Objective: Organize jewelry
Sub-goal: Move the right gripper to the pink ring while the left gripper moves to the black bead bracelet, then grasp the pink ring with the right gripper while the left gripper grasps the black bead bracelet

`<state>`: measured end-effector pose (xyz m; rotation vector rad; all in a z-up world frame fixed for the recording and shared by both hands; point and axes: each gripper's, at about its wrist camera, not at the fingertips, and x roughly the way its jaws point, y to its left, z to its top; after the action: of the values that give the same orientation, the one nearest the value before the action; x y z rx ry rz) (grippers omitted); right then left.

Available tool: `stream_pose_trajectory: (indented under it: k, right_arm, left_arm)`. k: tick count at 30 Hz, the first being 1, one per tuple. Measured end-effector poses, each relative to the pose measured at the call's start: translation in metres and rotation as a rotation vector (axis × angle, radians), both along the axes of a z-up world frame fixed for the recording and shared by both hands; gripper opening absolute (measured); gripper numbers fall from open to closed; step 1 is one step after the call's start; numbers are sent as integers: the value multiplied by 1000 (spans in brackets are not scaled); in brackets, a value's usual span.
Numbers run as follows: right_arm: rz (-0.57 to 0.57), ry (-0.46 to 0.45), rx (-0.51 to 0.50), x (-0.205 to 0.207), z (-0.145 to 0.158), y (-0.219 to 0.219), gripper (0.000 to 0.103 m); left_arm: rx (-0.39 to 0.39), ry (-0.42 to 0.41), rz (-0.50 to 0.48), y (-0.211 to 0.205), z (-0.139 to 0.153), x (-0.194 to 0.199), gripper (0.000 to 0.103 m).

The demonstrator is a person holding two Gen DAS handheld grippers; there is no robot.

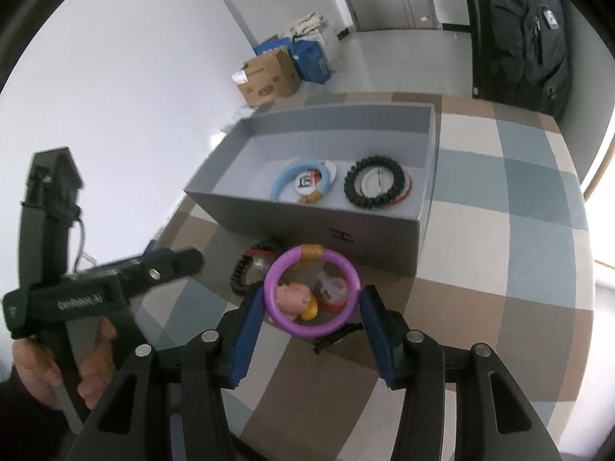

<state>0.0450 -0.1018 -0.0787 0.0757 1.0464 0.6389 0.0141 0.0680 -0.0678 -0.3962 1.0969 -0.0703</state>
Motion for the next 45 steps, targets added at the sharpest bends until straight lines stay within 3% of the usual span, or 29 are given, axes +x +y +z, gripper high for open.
stream_pose_trajectory:
  k: [10,16,18,19,26,28,33,45]
  right_arm:
    - [-34,-29,72,-5,22,-20,49]
    - [-57,-40,106,-4,30,-31,49]
    - [-58,-41,110,-4,31,-33,49]
    - [-59,-40,112,-3,31,-33,49]
    - [-71,-32,133,-3,34,-39,49]
    - [-68,-34,138,-3,35,-39,49]
    - [-66,-35,143,-2,36,-38,49]
    - [-77,-43,167,0,38,-38,50]
  left_arm:
    - [-41,26,-125,-32,-6,11,87]
    - [36,8,-141,-43,-4,15,86]
    - [84,-4,-158,-48,-4,14,83]
    - [96,-10,-160,-49,-3,13,74]
    - [78,-13,-166,-45,-3,14,57]
    - [88,-19,-196,-50,-4,12,46]
    - [139,-22,-231,-63,-3,13,42]
    - [28,-2,-214,-49,-2,6,37]
